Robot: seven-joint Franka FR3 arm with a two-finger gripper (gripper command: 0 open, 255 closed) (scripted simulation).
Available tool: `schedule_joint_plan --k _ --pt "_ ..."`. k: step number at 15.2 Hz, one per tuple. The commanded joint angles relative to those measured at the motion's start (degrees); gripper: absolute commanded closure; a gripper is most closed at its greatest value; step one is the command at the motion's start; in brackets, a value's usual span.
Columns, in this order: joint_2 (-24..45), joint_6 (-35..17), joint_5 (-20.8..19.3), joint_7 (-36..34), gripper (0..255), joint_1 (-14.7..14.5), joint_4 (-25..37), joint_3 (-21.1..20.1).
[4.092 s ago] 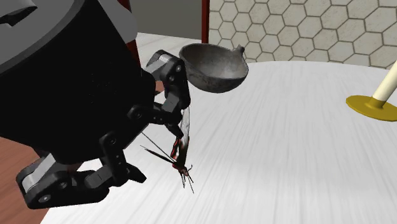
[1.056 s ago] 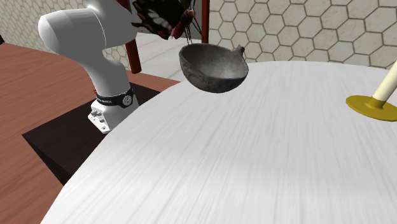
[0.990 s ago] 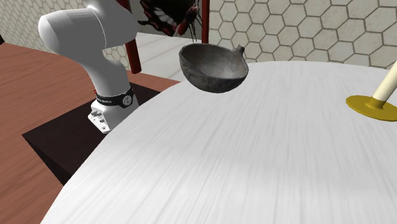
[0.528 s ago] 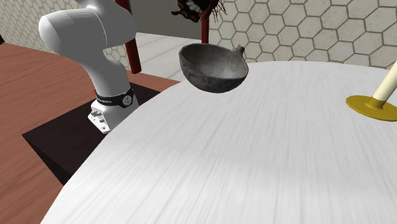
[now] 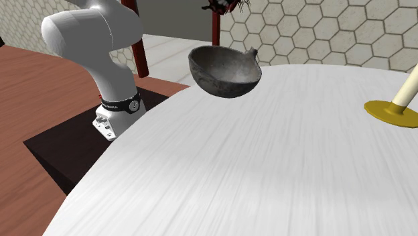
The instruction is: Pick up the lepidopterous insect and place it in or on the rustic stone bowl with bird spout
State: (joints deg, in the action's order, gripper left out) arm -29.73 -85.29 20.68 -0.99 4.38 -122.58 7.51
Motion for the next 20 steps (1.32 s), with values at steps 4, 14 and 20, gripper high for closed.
schedule_joint_plan --k 4,14,20 --pt "-1.65 -3.02 0.58 -0.40 255 -0.19 -4.32 -1.26" --pt "-2.04 -9.92 0.78 2.28 255 0.03 -12.11 -1.55" --pt "-1.99 -10.98 0.84 2.69 255 0.05 -13.20 -1.59"
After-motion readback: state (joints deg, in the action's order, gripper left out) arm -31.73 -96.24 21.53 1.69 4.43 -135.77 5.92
